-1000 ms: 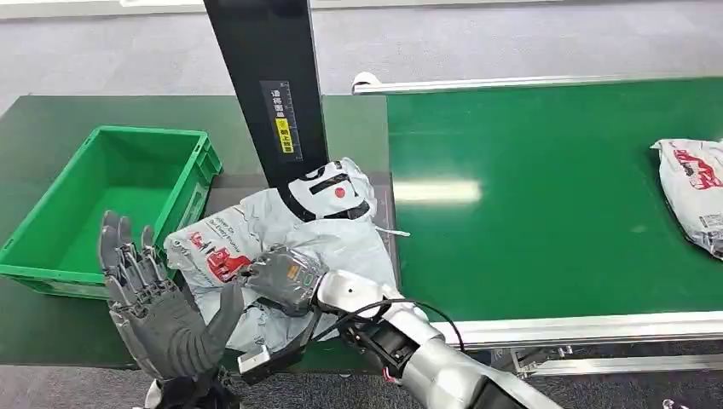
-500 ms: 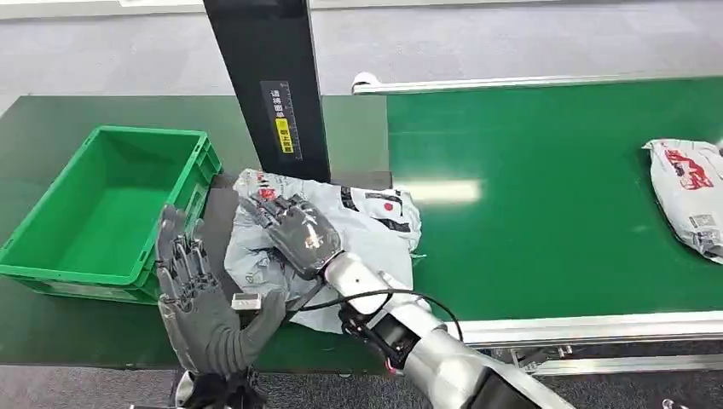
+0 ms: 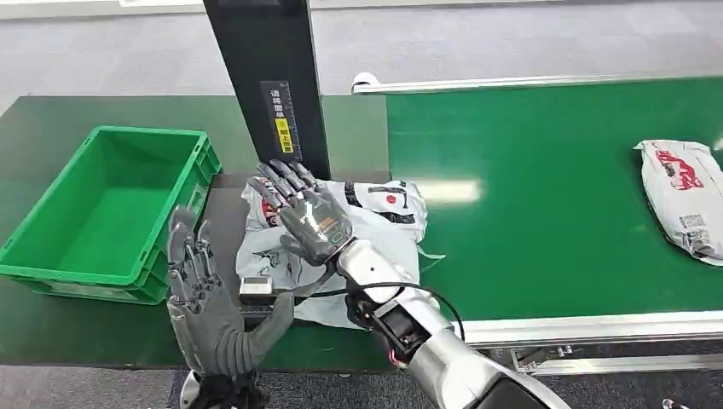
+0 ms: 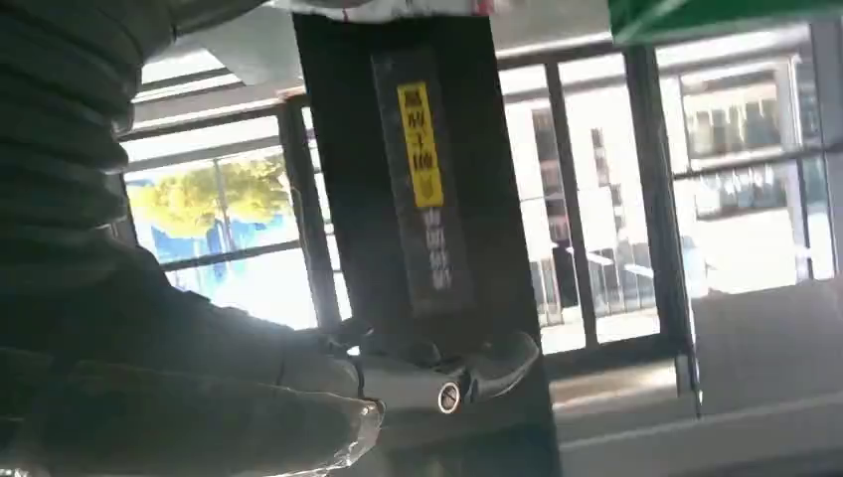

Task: Moved the parcel from conveyor to table for the left to box.

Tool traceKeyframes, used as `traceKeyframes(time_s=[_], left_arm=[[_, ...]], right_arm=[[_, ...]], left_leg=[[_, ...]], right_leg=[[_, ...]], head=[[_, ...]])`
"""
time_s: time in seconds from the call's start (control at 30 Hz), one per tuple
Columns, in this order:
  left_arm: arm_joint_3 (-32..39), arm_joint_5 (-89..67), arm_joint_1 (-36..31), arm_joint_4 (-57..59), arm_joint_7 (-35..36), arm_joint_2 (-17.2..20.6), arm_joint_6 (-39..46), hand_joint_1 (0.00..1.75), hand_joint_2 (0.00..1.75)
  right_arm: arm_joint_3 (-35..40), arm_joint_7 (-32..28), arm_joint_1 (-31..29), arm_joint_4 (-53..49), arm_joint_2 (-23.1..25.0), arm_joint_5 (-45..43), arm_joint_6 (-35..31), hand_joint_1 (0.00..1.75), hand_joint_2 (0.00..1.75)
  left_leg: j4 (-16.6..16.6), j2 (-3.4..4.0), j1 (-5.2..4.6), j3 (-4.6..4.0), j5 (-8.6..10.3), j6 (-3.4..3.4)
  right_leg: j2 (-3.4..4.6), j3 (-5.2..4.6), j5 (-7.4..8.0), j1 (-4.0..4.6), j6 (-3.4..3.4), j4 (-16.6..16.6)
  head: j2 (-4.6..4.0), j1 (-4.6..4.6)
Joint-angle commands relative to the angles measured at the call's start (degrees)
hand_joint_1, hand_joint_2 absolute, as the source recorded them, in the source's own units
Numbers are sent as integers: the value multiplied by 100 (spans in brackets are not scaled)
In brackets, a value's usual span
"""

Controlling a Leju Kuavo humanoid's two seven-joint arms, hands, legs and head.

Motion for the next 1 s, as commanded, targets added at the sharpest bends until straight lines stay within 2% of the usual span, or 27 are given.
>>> traceKeyframes(time_s=[0.03,0.07,0.1,0.13,0.27,0.3,0.33,0.4,0.43,0.47,0.57,0.6,0.63,0.67,0.7,0.73,0.8,0.83,0.93,1.0], left_arm=[[-166,409,-195,509,11,107,221,0,175],[-192,636,-190,613,11,109,220,0,175],[-209,783,-210,678,11,163,217,0,175],[-169,872,-186,709,11,162,148,0,175],[205,1048,-63,1162,11,40,-512,0,175],[262,1112,-70,1301,11,27,-661,0,175],[589,1068,-28,1546,11,-157,-1017,0,175],[917,1055,5,1801,11,-304,-1257,0,175],[949,1048,-2,1808,11,-313,-1288,0,175],[993,1111,-1,1866,11,-327,-1370,0,175],[1154,595,-107,2317,163,-272,-1238,0,175],[1199,316,-97,2367,359,-241,-1276,0,175],[1270,-96,-85,2428,622,-223,-1244,0,175],[1494,-487,-59,2518,1014,-288,-1142,0,175],[1592,-448,-114,2666,1466,-255,-1468,0,175],[1702,-483,-186,2791,1475,-265,-1516,0,175],[1764,-822,-404,3087,1592,-231,-1600,0,175],[1803,-884,-459,3090,1573,-265,-1713,0,175],[1764,-1292,-524,2926,1713,-284,-1713,0,175],[1755,-2290,-595,2921,2321,-344,-1343,0,175]], right_arm=[[-1992,-1351,186,-856,-22,-1405,-11,0,175],[-1900,-2194,92,-675,-22,-2659,709,0,175],[-1634,-2194,-243,-465,-140,-5539,2257,0,175],[-1778,-2194,-246,-461,-186,-6347,2774,0,175],[-1953,-2169,379,-1258,-688,-7417,4174,0,175],[-1979,-2190,529,-1398,-773,-7566,4381,0,175],[-1866,-2159,942,-2003,-1065,-7662,4464,0,175],[-1912,-2140,1742,-3077,-1535,-7764,4313,0,175],[-1921,-2114,1915,-3317,-1647,-7772,4338,0,175],[-1992,-2122,2098,-3536,-1724,-7744,4239,0,175],[-2556,-1896,3166,-4584,-2088,-7131,3091,0,175],[-2765,-1844,3423,-4728,-2151,-7192,3104,0,175],[-3030,-1828,3648,-4768,-2188,-7276,3154,0,175],[-3396,-1716,3920,-4760,-2170,-7211,3044,0,175],[-3827,-1395,4144,-4643,-2028,-7316,2889,0,175],[-4061,-1402,4316,-4520,-2008,-7463,3098,0,175],[-4461,-1536,4611,-4270,-1760,-7066,3075,0,175],[-4612,-1618,4827,-4470,-1570,-6877,3176,0,175],[-4688,-1647,5089,-5089,-1297,-6637,3207,0,175],[-4591,-1549,5147,-5523,-1133,-6455,3244,0,175]], left_leg=[[-4,-20,2,-6,8,3],[-3,-18,-1,-5,7,3],[-7,-20,-1,-3,10,5],[-4,-9,-2,-1,6,4],[-23,-16,1,8,19,6],[-24,-23,3,7,20,6],[-35,-44,4,15,25,8],[-31,-49,6,24,15,6],[-48,-66,8,37,21,10],[-27,-64,7,26,12,7],[-20,-69,2,13,7,11],[-30,-87,3,17,11,11],[-20,-69,0,9,5,7],[-28,-84,1,16,7,9],[-22,-71,-1,13,1,7],[-27,-75,-1,17,2,9],[-19,-57,0,11,-4,6],[-24,-60,0,13,-1,7],[-11,-50,-1,-2,-7,4],[-5,-35,-3,-9,-11,4]], right_leg=[[-18,3,4,3,-1,-8],[-16,1,2,0,-1,-4],[-17,5,5,0,-1,-10],[-7,2,4,-1,-1,-4],[-18,16,15,2,-1,-28],[-25,20,15,4,-1,-31],[-44,35,15,5,0,-46],[-49,47,4,6,2,-44],[-63,65,9,9,4,-69],[-61,51,-1,8,3,-44],[-61,42,-5,2,7,-38],[-78,54,-6,3,8,-50],[-61,33,-7,-1,6,-36],[-75,47,-8,0,7,-48],[-62,39,-9,-1,6,-39],[-66,45,-8,-1,6,-46],[-50,33,-8,-1,4,-35],[-53,35,-6,-1,3,-39],[-44,15,-10,-2,1,-22],[-29,4,-10,-3,1,-12]], head=[[-2,0],[-2,2],[0,0],[-2,0],[-2,2],[-2,2],[-2,0],[-2,2],[-2,0],[-2,2],[-2,2],[-2,0],[-2,4],[-2,0],[-2,2],[-2,0],[-2,0],[-2,0],[-2,2],[-2,-2]])
